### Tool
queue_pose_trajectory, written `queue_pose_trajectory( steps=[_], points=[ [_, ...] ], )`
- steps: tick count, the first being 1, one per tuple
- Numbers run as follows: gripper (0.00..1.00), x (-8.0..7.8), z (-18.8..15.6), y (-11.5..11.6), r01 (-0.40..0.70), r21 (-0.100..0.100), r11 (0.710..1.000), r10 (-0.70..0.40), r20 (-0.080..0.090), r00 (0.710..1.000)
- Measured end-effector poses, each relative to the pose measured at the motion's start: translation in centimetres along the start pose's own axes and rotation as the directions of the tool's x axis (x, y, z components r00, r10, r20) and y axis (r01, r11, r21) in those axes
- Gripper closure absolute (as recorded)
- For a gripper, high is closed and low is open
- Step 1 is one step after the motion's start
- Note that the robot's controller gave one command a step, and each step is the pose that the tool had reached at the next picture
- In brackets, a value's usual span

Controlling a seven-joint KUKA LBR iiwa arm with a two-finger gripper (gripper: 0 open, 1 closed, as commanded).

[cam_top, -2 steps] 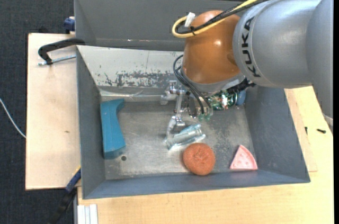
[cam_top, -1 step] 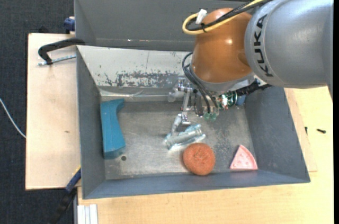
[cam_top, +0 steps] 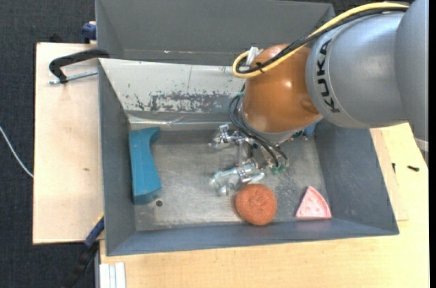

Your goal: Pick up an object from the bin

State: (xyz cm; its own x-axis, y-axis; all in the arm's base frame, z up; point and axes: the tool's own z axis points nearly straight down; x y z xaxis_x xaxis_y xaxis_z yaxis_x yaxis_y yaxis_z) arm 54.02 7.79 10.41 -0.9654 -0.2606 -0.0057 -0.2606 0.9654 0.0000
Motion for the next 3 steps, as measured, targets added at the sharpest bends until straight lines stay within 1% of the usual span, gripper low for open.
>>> queue_pose_trajectory(
  steps=[1,2,3],
  points=[
    [1.00,1.85,2.92,0.81,-0.013,-0.002,1.000,0.013,0.002,1.000],
    [0.00,2.02,3.18,0.79,-0.014,-0.002,1.000,0.014,-0.001,1.000],
    [0.00,2.01,3.17,0.79,-0.013,-0.002,1.000,0.013,-0.001,1.000]
  ],
)
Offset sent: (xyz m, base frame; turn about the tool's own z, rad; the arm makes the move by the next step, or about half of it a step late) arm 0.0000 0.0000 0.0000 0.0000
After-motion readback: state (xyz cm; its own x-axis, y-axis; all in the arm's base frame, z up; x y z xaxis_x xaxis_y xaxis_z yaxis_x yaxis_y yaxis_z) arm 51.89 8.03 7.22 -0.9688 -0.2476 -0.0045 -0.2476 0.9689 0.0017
